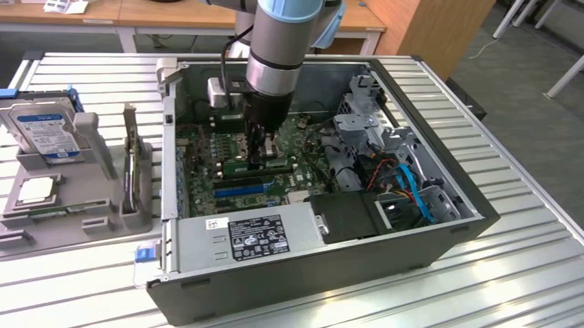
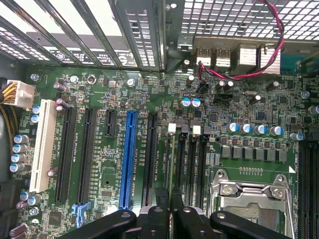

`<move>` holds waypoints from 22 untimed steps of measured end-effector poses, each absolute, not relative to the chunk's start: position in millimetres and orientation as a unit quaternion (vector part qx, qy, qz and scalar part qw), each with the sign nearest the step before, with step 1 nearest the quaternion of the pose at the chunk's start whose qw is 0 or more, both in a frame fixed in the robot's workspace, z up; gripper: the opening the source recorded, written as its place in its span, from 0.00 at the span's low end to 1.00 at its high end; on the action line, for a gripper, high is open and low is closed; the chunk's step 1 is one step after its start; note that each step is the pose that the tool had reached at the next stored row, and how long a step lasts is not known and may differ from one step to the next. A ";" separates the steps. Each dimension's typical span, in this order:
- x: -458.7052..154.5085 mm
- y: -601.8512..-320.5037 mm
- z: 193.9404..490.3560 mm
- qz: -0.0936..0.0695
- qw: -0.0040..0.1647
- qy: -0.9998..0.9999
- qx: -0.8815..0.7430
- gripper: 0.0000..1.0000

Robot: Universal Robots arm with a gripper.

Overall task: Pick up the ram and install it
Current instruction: 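Insert the ram into the slot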

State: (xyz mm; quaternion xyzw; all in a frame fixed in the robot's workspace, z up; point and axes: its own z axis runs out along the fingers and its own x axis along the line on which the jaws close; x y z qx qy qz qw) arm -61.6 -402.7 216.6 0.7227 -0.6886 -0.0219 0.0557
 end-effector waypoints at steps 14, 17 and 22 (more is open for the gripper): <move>-61.7 -402.7 218.2 -0.022 0.056 -0.689 0.723 0.38; -61.7 -402.7 231.5 -0.022 0.056 -0.689 0.723 0.38; -61.7 -402.7 253.8 -0.022 0.056 -0.689 0.723 0.38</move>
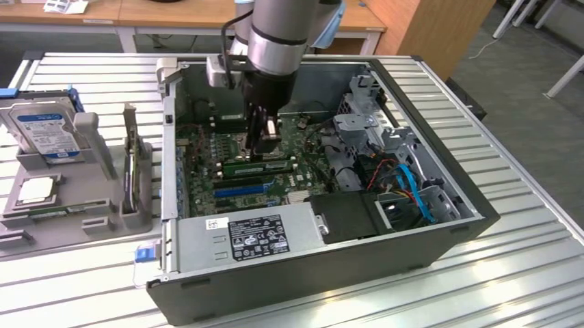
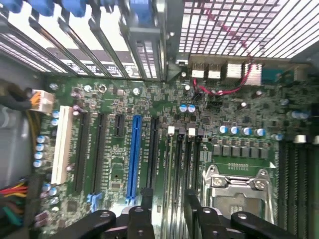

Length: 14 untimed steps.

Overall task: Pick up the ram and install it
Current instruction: 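Insert the ram into the slot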

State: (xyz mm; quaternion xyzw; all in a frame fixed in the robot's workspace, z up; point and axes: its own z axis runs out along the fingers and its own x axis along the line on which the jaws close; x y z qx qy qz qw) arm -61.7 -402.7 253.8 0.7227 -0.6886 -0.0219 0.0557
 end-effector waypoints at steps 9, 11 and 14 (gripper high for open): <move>-61.7 -402.7 256.0 -0.022 0.056 -0.689 0.723 0.19; -61.7 -402.7 256.0 -0.022 0.056 -0.689 0.723 0.13; -61.6 -402.7 255.9 -0.021 0.055 -0.689 0.723 0.11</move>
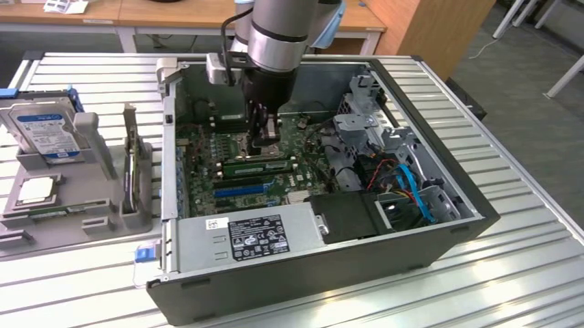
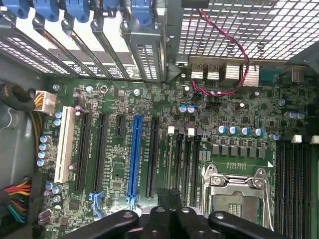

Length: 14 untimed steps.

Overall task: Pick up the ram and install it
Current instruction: 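Insert the ram into the slot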

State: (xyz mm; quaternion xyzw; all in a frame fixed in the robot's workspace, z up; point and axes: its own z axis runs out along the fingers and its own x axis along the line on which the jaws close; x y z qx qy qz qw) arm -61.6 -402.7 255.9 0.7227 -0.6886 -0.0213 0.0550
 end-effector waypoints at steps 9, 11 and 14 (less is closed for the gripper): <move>-61.7 -402.7 255.8 0.005 0.032 -0.690 0.723 0.11; -61.7 -402.7 255.9 0.005 0.032 -0.690 0.723 0.11; -61.7 -402.7 256.0 0.005 0.032 -0.690 0.723 0.11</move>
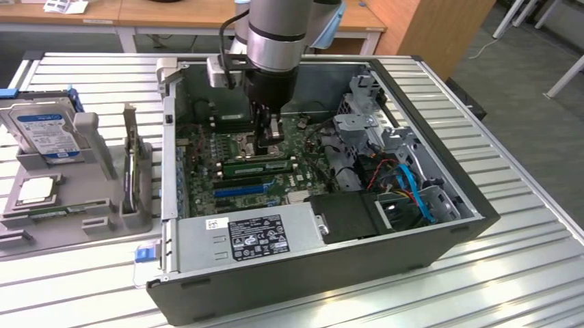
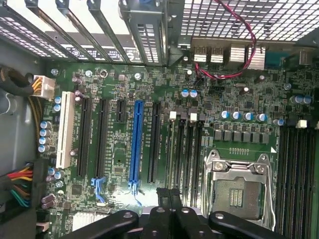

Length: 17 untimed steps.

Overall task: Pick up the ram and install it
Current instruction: 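Insert the ram into the slot, then press down the ram until it locks into place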

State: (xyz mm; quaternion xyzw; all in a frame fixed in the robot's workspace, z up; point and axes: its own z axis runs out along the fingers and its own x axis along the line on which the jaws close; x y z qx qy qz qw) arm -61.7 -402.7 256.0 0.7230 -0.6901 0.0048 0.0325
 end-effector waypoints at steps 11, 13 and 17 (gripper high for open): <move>-61.7 -402.7 272.9 0.004 0.033 -0.690 0.723 0.11; -61.7 -402.7 272.9 0.004 0.033 -0.690 0.723 0.11; -61.7 -402.7 272.9 0.004 0.033 -0.690 0.723 0.11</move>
